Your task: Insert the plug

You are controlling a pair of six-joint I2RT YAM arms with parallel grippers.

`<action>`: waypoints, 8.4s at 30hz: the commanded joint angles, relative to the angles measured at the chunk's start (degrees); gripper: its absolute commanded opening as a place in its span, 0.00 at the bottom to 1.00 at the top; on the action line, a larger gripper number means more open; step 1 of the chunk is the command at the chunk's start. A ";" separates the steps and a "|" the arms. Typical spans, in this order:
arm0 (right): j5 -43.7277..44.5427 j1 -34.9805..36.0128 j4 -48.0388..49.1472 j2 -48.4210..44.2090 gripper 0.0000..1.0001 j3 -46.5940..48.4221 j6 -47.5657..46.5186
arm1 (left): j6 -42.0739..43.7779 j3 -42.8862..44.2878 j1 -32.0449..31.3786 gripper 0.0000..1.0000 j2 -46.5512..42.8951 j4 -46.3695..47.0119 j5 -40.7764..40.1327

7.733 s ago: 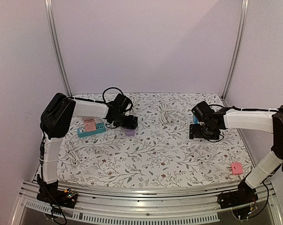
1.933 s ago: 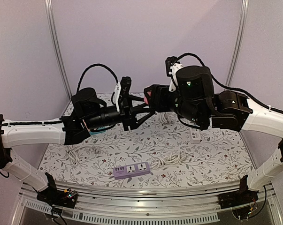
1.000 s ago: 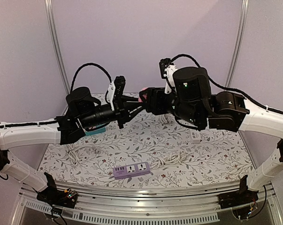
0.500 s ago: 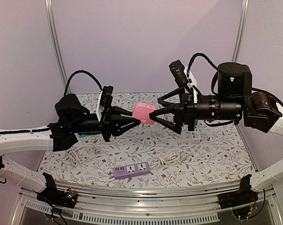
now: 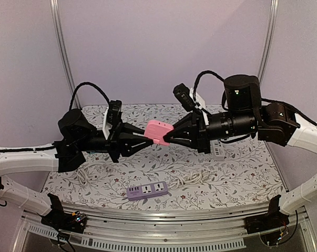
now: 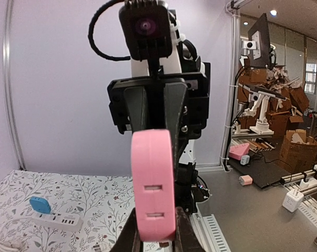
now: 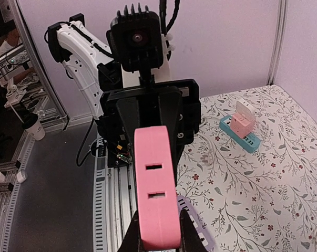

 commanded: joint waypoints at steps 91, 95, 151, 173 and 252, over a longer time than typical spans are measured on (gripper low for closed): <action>-3.59 -2.65 16.72 29.80 0.00 -10.02 -33.30 | 25.99 -26.11 -0.79 0.00 9.77 1.88 -16.75; -4.07 -2.70 16.86 31.86 0.00 -9.29 -33.00 | 27.29 -26.73 -0.07 0.00 10.30 1.47 -16.29; -16.84 -6.95 44.50 15.83 0.88 -27.81 -4.08 | 16.39 -15.49 0.42 0.00 -4.39 -8.97 -8.26; -8.61 -6.92 44.46 13.84 0.78 -30.22 -7.81 | 19.59 -17.41 -1.34 0.00 -3.72 -3.56 -8.25; -14.88 -5.70 16.55 33.72 0.00 -10.98 -26.34 | 24.65 -27.96 3.58 0.00 12.31 6.79 -8.37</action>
